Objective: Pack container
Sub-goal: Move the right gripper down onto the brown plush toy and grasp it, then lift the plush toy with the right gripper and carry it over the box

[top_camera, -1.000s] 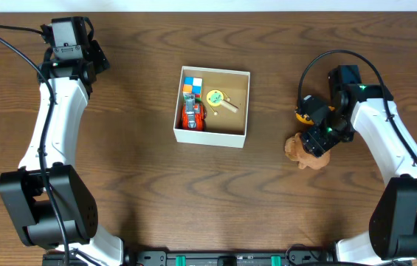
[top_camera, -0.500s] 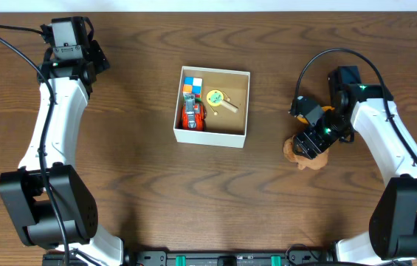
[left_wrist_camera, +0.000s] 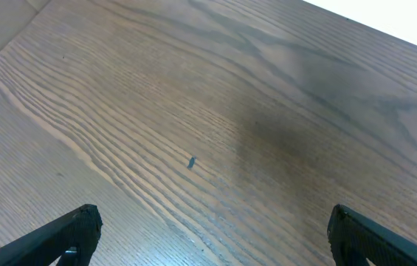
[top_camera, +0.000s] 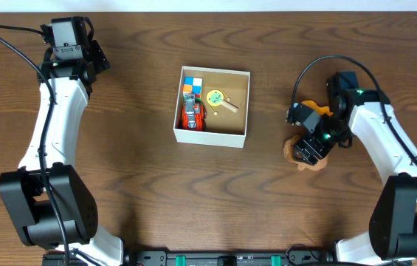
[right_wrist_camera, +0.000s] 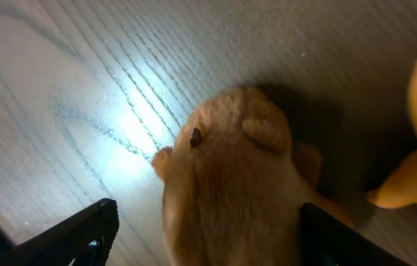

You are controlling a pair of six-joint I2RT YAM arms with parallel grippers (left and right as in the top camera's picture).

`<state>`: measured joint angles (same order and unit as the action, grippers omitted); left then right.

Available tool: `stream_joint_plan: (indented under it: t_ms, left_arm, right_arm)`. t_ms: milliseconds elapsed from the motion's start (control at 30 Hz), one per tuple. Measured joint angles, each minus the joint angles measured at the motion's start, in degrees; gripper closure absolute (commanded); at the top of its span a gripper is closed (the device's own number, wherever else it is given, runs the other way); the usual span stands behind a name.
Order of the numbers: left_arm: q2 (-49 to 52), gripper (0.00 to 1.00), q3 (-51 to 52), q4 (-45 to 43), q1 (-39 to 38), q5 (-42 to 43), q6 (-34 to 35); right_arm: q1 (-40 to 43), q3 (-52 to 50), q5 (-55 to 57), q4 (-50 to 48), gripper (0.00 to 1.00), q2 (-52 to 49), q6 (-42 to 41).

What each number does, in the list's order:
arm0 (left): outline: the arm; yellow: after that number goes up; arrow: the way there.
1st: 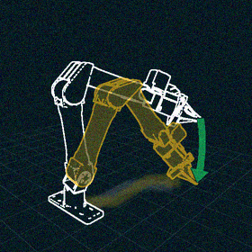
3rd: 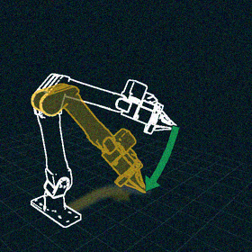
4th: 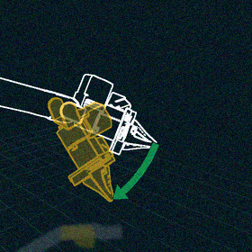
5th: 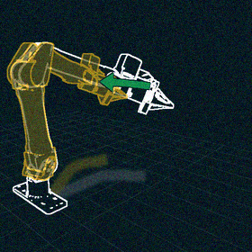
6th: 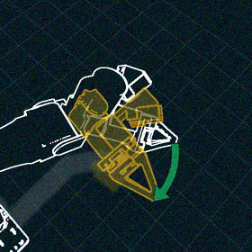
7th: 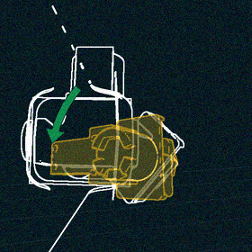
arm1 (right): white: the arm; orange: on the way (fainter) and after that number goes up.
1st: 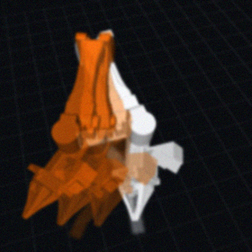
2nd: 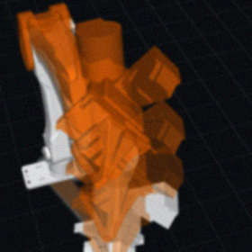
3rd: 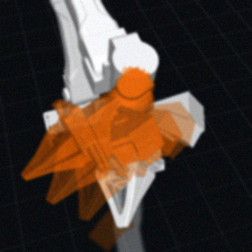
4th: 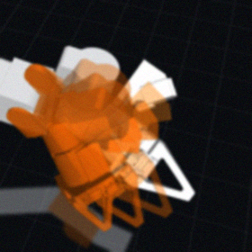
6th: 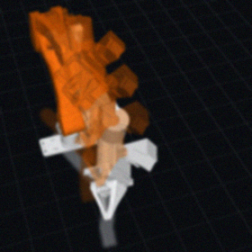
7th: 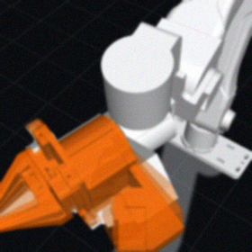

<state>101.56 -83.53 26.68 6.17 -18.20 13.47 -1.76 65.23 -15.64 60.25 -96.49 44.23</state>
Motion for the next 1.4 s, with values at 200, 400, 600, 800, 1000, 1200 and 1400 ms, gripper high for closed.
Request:
stream_joint_plan:
  t_ms: [200,400,600,800,1000,1200,1400]
  left_arm:
    - [0.0,0.02,0.0,0.0,0.0,0.0,0.0]
    - [0.0,0.02,0.0,0.0,0.0,0.0,0.0]
    - [0.0,0.02,0.0,0.0,0.0,0.0,0.0]
    - [0.0,0.02,0.0,0.0,0.0,0.0,0.0]
    - [0.0,0.02,0.0,0.0,0.0,0.0,0.0]
    - [0.0,0.02,0.0,0.0,0.0,0.0,0.0]
    - [0.0,0.02,0.0,0.0,0.0,0.0,0.0]
  right_arm:
    - [0.0,-2.6,0.2,-1.7,0.68,0.0,0.7]
    - [0.0,-2.6,0.2,-2.4,0.78,0.0,0.3]
    - [0.0,-2.2,0.2,-5.0,0.99,0.0,-0.9]
    - [-0.1,8.2,-1.4,-9.5,0.99,-0.6,-3.2]
    - [-1.6,20.9,-4.5,-20.7,0.99,-0.6,-4.7]
    - [-5.4,23.1,-9.6,-31.0,0.99,-0.6,-5.0]
    - [-10.9,23.1,-11.9,-30.1,0.99,-1.5,-5.1]
